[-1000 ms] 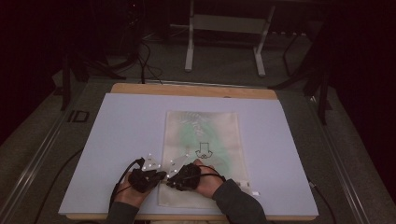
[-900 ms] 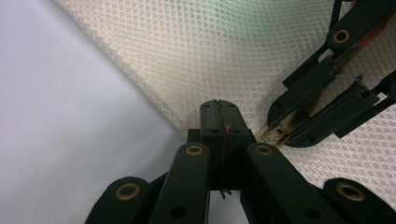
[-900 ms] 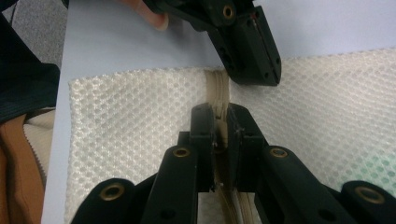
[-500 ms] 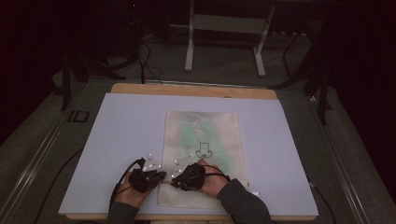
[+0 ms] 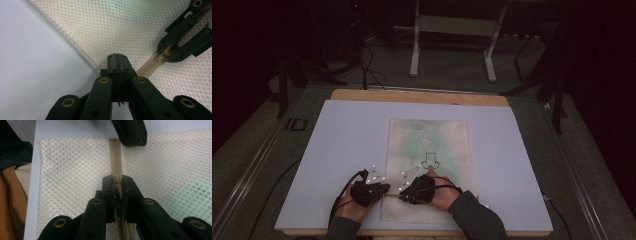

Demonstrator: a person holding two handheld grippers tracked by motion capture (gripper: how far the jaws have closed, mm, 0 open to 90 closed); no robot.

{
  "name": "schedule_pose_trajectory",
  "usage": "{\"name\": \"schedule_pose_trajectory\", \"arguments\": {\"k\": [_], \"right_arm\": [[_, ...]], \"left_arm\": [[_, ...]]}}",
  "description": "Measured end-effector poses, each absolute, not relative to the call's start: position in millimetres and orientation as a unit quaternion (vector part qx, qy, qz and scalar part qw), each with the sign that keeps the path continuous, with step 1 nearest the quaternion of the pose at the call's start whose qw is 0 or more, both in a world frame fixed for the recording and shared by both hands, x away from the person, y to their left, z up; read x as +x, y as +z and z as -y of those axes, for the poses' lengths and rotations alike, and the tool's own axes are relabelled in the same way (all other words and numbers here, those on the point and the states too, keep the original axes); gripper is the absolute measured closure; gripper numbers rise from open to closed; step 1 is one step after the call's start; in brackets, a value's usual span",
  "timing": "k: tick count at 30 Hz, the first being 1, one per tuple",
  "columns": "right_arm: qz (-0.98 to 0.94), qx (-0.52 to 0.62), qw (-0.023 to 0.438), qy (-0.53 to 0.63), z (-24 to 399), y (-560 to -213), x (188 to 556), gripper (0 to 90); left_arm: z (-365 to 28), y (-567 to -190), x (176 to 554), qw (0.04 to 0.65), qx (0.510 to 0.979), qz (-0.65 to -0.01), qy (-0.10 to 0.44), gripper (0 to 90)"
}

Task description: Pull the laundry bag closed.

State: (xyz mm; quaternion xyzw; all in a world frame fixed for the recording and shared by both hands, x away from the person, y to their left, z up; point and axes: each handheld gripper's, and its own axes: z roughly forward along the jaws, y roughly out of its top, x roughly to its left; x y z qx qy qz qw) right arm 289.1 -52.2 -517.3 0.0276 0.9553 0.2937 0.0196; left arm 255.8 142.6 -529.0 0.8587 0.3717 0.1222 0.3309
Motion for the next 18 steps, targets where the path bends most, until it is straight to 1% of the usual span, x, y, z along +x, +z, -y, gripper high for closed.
{"name": "schedule_pose_trajectory", "arguments": {"k": [6, 18], "right_arm": [[-0.956, 0.026, 0.02, 0.291, 51, -517, 289, 82.3], [-0.959, 0.026, 0.023, 0.28, 63, -515, 288, 82.4]], "left_arm": [[-143, -529, 256, 0.331, 0.859, -0.37, 0.122, 89.5], [-142, -529, 256, 0.328, 0.861, -0.369, 0.124, 89.5]]}}
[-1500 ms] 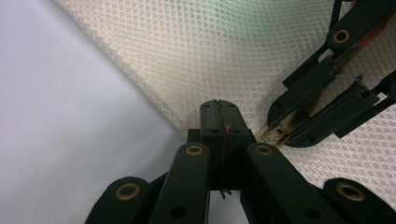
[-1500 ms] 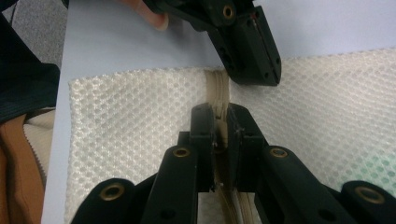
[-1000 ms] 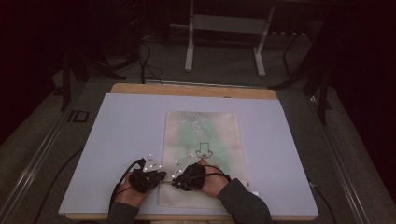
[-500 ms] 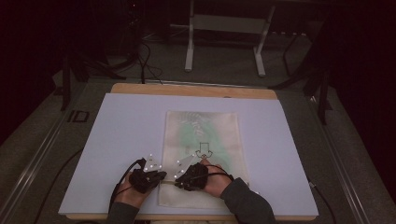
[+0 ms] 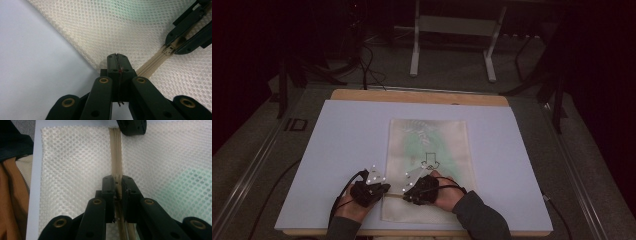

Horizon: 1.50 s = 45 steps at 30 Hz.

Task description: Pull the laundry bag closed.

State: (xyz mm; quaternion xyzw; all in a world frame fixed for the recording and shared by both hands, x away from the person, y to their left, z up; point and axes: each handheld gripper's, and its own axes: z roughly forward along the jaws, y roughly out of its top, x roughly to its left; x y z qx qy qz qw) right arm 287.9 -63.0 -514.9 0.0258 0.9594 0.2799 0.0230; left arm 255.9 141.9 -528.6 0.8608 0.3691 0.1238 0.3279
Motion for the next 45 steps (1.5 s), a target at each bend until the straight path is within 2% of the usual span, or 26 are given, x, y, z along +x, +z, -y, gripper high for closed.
{"name": "schedule_pose_trajectory", "arguments": {"k": [45], "right_arm": [[-0.97, 0.015, 0.017, 0.242, 93, -507, 290, 82.4]], "left_arm": [[-142, -529, 256, 0.328, 0.86, -0.372, 0.123, 89.5]]}}
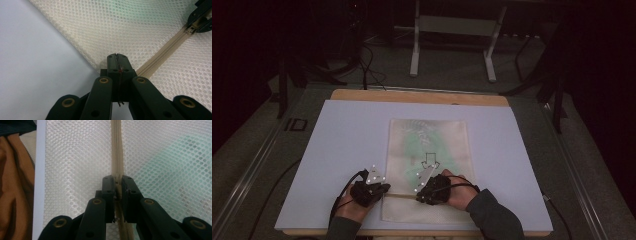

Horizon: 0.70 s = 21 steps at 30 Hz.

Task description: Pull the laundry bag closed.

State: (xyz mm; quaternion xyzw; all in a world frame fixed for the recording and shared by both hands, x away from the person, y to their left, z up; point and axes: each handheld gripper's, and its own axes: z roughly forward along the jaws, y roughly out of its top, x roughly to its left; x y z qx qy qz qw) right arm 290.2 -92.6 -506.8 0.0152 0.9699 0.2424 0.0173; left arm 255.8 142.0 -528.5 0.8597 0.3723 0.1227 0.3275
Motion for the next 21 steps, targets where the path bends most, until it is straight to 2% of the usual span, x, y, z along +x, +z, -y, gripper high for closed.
{"name": "schedule_pose_trajectory", "arguments": {"k": [21], "right_arm": [[-0.97, 0.028, 0.014, 0.24, 110, -506, 291, 82.3]], "left_arm": [[-142, -529, 256, 0.328, 0.86, -0.372, 0.123, 89.5]]}}
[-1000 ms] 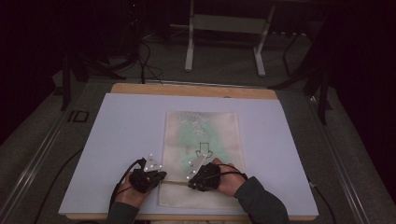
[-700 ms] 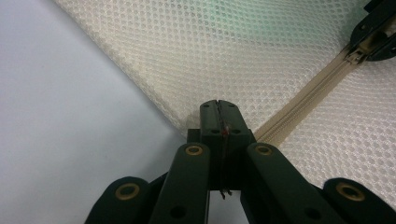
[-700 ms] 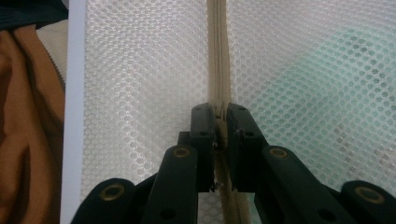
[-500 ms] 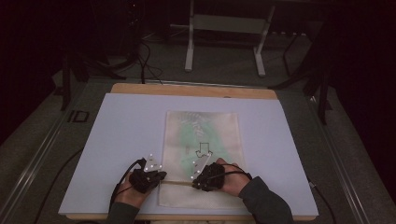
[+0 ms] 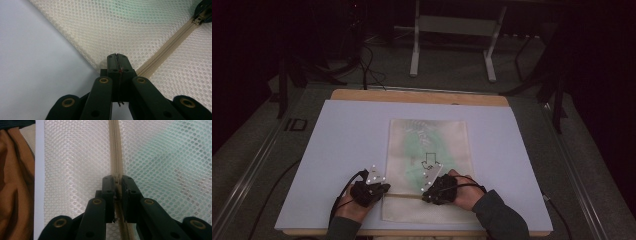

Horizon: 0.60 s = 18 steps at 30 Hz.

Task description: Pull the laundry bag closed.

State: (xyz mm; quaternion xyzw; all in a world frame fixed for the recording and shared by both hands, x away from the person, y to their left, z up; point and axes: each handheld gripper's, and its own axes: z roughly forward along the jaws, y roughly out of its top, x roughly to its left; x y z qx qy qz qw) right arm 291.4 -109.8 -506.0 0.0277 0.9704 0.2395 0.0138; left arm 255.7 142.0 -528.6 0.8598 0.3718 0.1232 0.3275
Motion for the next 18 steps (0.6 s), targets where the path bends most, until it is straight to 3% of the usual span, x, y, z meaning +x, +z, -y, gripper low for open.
{"name": "schedule_pose_trajectory", "arguments": {"k": [18], "right_arm": [[-0.972, 0.025, 0.024, 0.232, 119.2, -505.1, 288.4, 82.5]], "left_arm": [[-142.1, -528.6, 255.8, 0.327, 0.86, -0.372, 0.123, 89.5]]}}
